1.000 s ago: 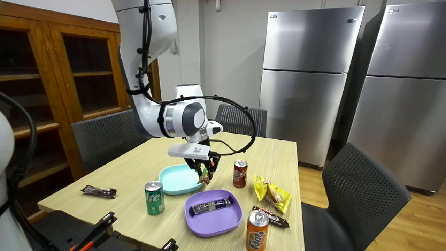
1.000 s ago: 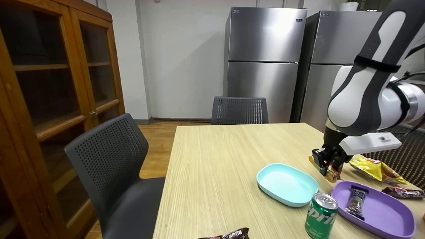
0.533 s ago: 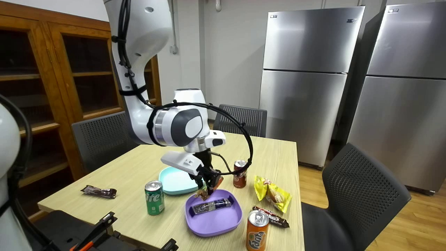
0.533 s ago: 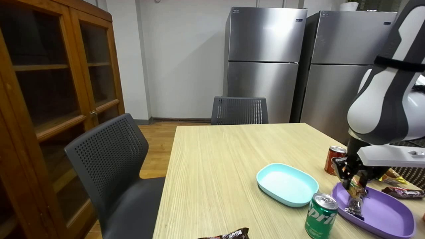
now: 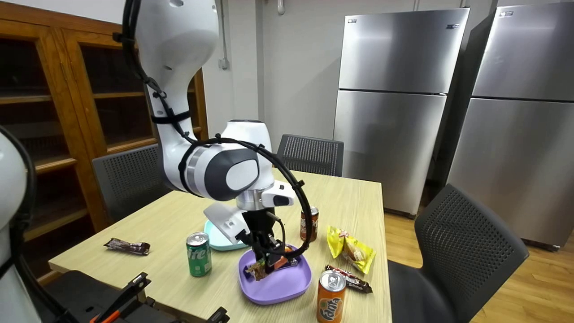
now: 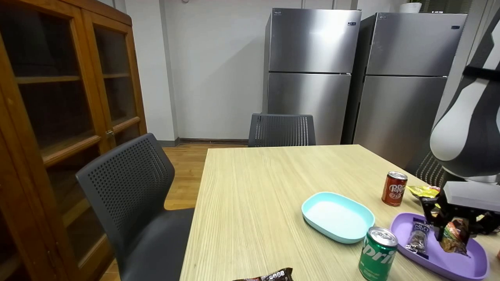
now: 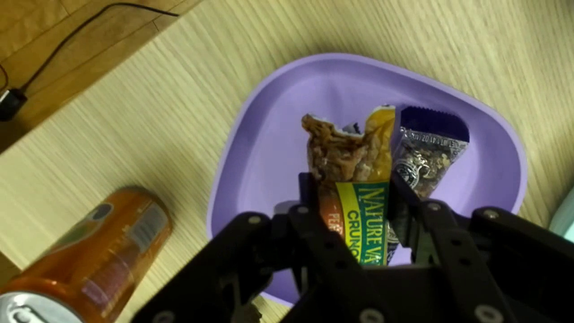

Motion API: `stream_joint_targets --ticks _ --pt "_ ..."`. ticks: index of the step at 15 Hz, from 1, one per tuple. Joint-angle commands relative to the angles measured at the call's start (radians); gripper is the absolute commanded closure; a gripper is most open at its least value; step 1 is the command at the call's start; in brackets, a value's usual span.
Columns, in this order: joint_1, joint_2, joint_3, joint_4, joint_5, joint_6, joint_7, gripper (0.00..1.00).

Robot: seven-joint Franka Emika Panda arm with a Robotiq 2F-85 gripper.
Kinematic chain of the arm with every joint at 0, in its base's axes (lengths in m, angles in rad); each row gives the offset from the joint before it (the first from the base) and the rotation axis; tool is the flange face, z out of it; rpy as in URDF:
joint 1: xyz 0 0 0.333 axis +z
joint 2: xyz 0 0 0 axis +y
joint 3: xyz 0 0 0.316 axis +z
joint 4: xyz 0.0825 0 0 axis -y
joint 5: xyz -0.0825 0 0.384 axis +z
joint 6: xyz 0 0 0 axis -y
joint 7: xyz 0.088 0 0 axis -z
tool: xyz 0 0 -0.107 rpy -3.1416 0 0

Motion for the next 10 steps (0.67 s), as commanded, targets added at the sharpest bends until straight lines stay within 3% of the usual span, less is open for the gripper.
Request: stream_joint_targets --ticks 1,10 --pt "0.010 -0.042 0.011 -0.028 0.053 -0.026 0.051 0.84" --pt "0.001 -0.004 0.075 0.020 0.168 -0.026 0.138 0.84"
